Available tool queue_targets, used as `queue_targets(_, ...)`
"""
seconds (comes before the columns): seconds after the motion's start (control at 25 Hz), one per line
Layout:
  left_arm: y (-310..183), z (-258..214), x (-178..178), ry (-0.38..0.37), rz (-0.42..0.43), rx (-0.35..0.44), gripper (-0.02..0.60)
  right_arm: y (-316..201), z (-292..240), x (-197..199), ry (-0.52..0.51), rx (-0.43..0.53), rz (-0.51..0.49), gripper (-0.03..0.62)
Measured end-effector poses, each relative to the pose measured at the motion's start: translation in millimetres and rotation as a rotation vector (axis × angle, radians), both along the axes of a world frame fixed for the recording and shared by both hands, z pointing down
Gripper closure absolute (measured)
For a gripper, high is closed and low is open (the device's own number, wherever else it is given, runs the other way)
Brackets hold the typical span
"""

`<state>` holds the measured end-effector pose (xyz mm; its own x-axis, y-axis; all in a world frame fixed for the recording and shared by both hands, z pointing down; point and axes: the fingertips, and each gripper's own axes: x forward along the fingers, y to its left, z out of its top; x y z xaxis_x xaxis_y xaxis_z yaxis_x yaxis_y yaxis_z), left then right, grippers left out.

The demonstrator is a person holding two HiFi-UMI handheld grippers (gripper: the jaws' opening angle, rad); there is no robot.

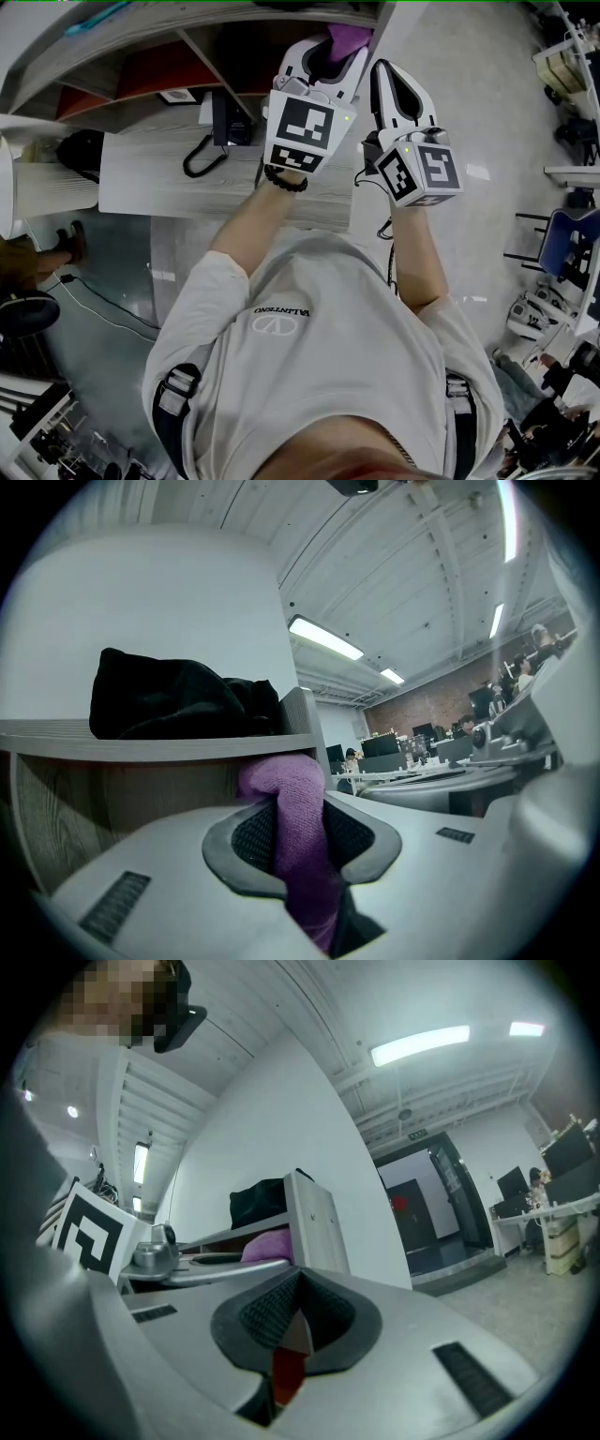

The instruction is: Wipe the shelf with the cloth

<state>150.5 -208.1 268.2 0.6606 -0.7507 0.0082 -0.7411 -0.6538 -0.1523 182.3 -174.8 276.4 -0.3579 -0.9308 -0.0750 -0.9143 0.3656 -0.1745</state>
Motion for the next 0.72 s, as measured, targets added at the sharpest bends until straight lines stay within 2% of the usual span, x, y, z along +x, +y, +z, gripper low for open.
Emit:
queue_targets(0.48, -1, -11, -4, 0.066, 0.014, -0.018, 0.485, 3, -3, -7, 0.012, 0.006, 0.008, 0.593)
queue_targets(0.72, -7, -11, -21, 0.098, -0.002, -0.016, 0.485, 0, 2, -14, 0.019, -0.002, 0.012, 0.593)
